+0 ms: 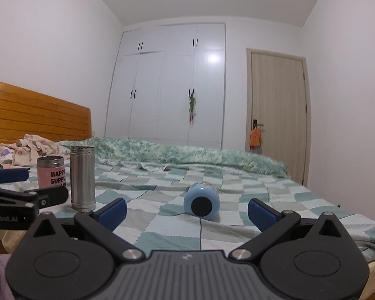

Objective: Flip cup upright
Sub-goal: 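Move the right tool toward the lying blue cup and close on its body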

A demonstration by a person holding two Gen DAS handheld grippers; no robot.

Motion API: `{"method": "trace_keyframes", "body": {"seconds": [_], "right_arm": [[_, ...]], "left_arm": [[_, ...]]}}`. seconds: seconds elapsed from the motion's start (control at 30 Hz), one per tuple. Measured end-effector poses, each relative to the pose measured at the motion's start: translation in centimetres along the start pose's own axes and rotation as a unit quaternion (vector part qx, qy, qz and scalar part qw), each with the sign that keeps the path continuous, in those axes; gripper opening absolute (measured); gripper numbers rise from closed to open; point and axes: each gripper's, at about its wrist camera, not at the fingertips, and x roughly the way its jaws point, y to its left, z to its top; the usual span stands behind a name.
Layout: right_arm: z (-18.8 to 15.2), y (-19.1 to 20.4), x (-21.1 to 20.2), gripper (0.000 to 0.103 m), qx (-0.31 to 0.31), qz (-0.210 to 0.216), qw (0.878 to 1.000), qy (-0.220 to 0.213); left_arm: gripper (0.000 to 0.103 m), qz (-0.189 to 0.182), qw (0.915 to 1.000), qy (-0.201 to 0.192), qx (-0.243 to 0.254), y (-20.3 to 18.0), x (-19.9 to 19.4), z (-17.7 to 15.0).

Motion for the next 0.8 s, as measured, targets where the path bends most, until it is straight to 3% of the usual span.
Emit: {"method": "trace_keyframes", "body": {"seconds": [0.2,0.43,0.8], "right_arm": [[1.8,-1.6,2.5,0.103,0.008,0.007,1.0,0.024],[4.5,-3.3,8.2,0.103,0.003,0.004,0.998,0.059],[7.0,-4.0,20.0,0.103,0.005,0.006,0.987,0.163]], "left_arm": [[0.103,-0.024,0.9993,-0.001,0.028,0.3,3.6,1.4],[0.103,-0.062,0.9951,0.01,0.076,0.3,9.4,3.0],[0.103,-0.141,0.9803,0.086,0.109,2.0,19.8,3.5]]}}
